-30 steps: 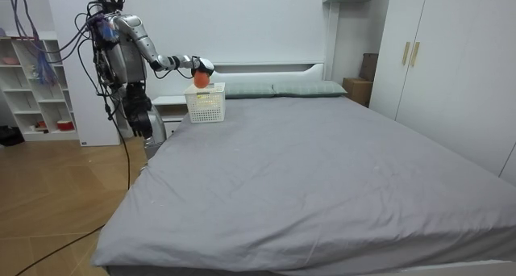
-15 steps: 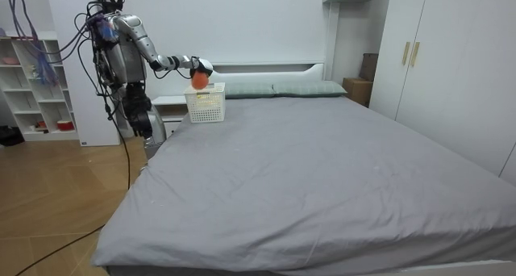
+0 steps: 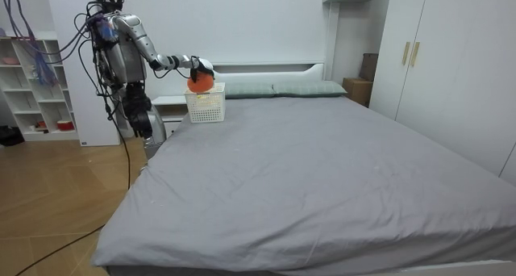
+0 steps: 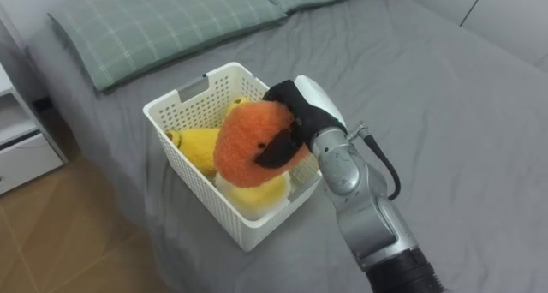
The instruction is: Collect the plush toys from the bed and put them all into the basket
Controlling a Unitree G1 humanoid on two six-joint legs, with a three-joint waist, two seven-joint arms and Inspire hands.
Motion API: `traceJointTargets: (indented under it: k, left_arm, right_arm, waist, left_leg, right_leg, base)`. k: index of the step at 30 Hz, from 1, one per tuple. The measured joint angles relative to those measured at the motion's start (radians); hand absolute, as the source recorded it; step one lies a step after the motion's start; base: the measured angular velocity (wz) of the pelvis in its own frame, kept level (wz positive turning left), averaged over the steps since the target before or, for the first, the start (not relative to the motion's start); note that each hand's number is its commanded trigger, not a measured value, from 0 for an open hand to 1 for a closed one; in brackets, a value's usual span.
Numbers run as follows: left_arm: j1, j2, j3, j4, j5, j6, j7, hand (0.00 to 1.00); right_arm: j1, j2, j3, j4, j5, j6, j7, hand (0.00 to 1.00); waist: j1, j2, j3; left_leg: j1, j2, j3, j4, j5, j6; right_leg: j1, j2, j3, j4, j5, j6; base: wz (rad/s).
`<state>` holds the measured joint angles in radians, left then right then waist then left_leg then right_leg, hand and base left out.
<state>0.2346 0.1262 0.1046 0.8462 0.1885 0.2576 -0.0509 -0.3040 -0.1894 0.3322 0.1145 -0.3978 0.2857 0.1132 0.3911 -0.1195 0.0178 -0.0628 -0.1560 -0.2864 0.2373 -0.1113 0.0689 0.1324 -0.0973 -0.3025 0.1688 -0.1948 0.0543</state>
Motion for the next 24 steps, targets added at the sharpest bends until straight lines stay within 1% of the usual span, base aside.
traceJointTargets:
  k: [2,3,7,8,9,10,12,15,24]
  left_arm:
    - [-0.001,0.000,0.000,0.000,0.000,0.001,0.000,0.00]
    - [-0.002,0.000,0.000,0.001,0.000,0.001,0.000,0.00]
    - [-0.003,0.000,0.001,0.001,0.001,0.002,0.001,0.00]
    - [-0.003,0.000,0.001,0.001,0.001,0.002,0.001,0.00]
    - [-0.003,0.000,0.000,0.001,0.001,0.002,0.002,0.00]
    - [-0.003,0.000,0.000,0.001,0.001,0.002,0.002,0.00]
    - [-0.003,-0.001,0.000,0.001,0.001,0.002,0.001,0.00]
    - [-0.002,-0.001,0.000,0.001,0.001,0.002,0.000,0.00]
    - [-0.002,-0.001,0.000,0.001,0.001,0.002,0.000,0.00]
  right_arm:
    - [0.000,0.000,0.000,0.000,-0.002,0.000,0.000,0.00]
    - [0.000,0.001,0.000,0.000,-0.004,0.000,0.000,0.00]
    - [0.000,0.001,0.001,0.000,-0.009,0.001,-0.001,0.00]
    - [0.000,0.001,0.001,0.000,-0.009,0.001,-0.001,0.00]
    - [0.000,0.001,0.001,0.000,-0.009,0.001,-0.001,0.00]
    - [0.000,0.001,0.001,0.000,-0.009,0.001,-0.001,0.00]
    - [0.000,0.001,0.000,0.004,-0.008,0.000,-0.001,0.00]
    - [0.000,0.001,0.000,0.005,-0.007,0.000,-0.001,0.00]
    - [0.000,0.001,0.000,0.005,-0.007,0.000,-0.001,0.00]
  waist:
    - [0.000,0.000,0.0003]
    - [0.000,0.003,0.0021]
    - [0.000,0.004,0.0028]
    - [0.000,0.003,0.0018]
    - [0.000,0.006,0.0039]
    - [0.000,0.006,0.0039]
    - [-0.001,0.010,0.0069]
    - [-0.001,0.013,0.0088]
    - [-0.001,0.015,0.0077]
  left_leg:
    - [-0.001,0.000,0.000,0.000,0.000,0.000]
    - [-0.002,0.000,0.000,0.000,0.000,0.000]
    - [-0.003,0.001,0.001,0.000,0.000,0.000]
    - [-0.003,0.001,0.002,0.000,0.000,0.000]
    - [-0.003,0.001,0.003,0.000,-0.001,0.001]
    - [-0.003,0.001,0.004,0.000,-0.001,0.001]
    - [-0.002,0.002,0.006,0.000,-0.001,0.001]
    - [-0.002,0.002,0.008,0.000,-0.001,0.001]
    - [-0.002,0.002,0.008,0.000,-0.001,0.002]
  right_leg:
    - [-0.002,0.000,-0.002,0.000,0.000,0.000]
    - [-0.003,0.000,-0.002,0.001,0.000,0.000]
    - [-0.004,-0.001,-0.003,0.000,0.000,0.000]
    - [-0.005,-0.001,-0.003,0.000,0.000,0.000]
    - [-0.004,-0.001,-0.002,0.000,0.000,0.000]
    - [-0.004,-0.001,-0.002,0.000,0.000,0.000]
    - [-0.004,-0.001,0.000,0.000,0.000,0.000]
    - [-0.005,-0.001,0.002,0.001,0.000,0.000]
    - [-0.006,-0.001,0.003,0.001,0.000,0.000]
  base:
    - [0.00]
    - [0.00]
    - [0.00]
    - [0.00]
    - [0.00]
    - [0.00]
    - [0.00]
    - [-0.01]
    - [0.00]
